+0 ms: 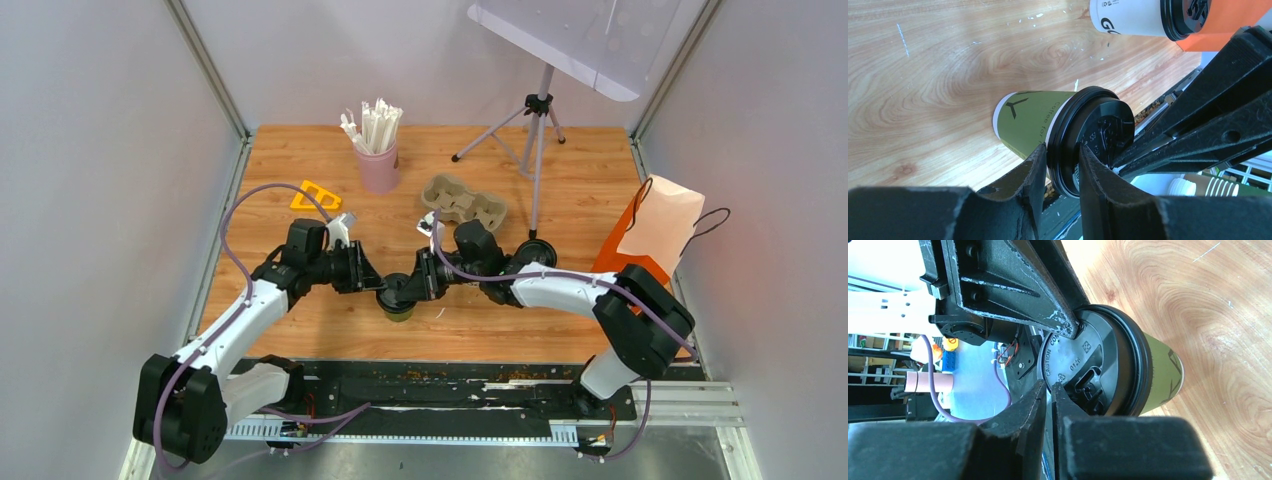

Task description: Pack the takeout coffee

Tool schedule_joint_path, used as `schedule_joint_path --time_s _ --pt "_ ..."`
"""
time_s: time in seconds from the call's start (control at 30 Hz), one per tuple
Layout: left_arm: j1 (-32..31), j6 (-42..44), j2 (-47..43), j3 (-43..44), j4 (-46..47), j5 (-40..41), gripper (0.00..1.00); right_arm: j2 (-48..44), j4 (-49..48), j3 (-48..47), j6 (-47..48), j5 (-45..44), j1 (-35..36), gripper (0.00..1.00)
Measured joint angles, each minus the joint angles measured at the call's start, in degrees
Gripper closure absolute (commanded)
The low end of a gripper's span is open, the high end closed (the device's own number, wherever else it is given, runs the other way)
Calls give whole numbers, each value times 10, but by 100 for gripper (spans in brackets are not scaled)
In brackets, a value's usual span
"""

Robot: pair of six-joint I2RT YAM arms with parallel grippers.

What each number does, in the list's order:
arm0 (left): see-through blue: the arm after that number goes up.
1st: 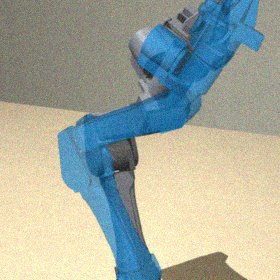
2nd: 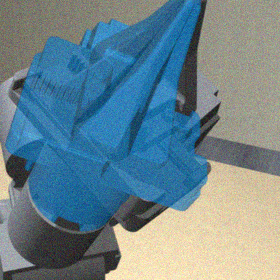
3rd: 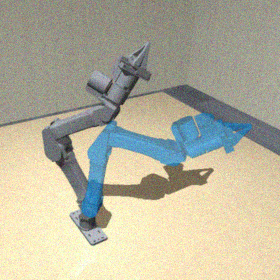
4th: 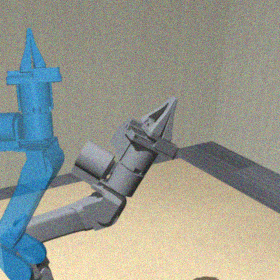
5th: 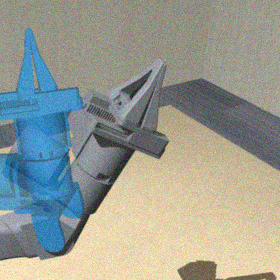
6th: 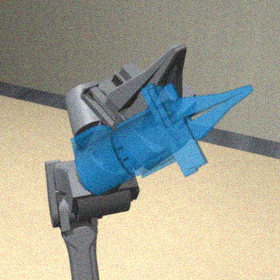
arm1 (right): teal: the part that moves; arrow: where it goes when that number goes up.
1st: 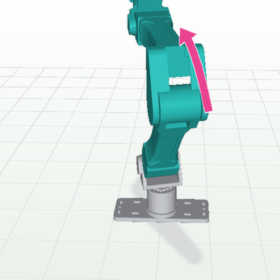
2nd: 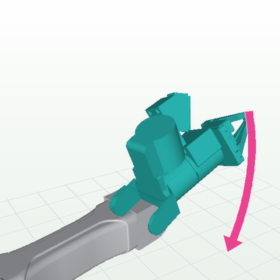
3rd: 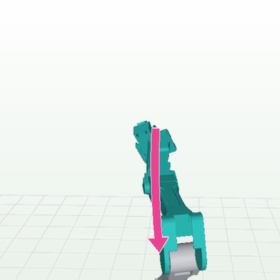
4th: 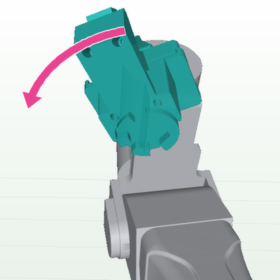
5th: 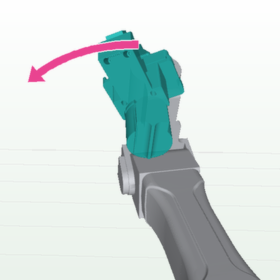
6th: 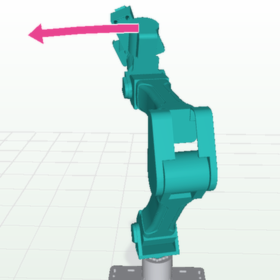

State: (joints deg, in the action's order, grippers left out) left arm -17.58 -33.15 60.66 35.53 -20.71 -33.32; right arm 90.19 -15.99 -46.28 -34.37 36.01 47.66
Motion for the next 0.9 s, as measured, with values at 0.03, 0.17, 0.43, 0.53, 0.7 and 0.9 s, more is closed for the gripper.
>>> schedule_joint_path --time_s 0.03,0.17,0.43,0.53,0.7,0.9 --pt "0 0 1 0 0 -2 65 -1 -10 6 -2 3 -3 88" --pt "0 -2 3 0 3 -6 65 -1 -32 15 -7 18 -14 87" --pt "0 -10 5 0 1 -4 64 -2 72 -42 10 21 -17 81" --pt "0 -12 5 3 -2 -1 61 -14 159 -83 23 6 -20 80" --pt "0 -12 5 7 -10 4 60 -55 246 -128 37 -26 -22 80" --pt "0 -13 5 7 -11 4 61 -56 267 -133 38 -38 -22 81"
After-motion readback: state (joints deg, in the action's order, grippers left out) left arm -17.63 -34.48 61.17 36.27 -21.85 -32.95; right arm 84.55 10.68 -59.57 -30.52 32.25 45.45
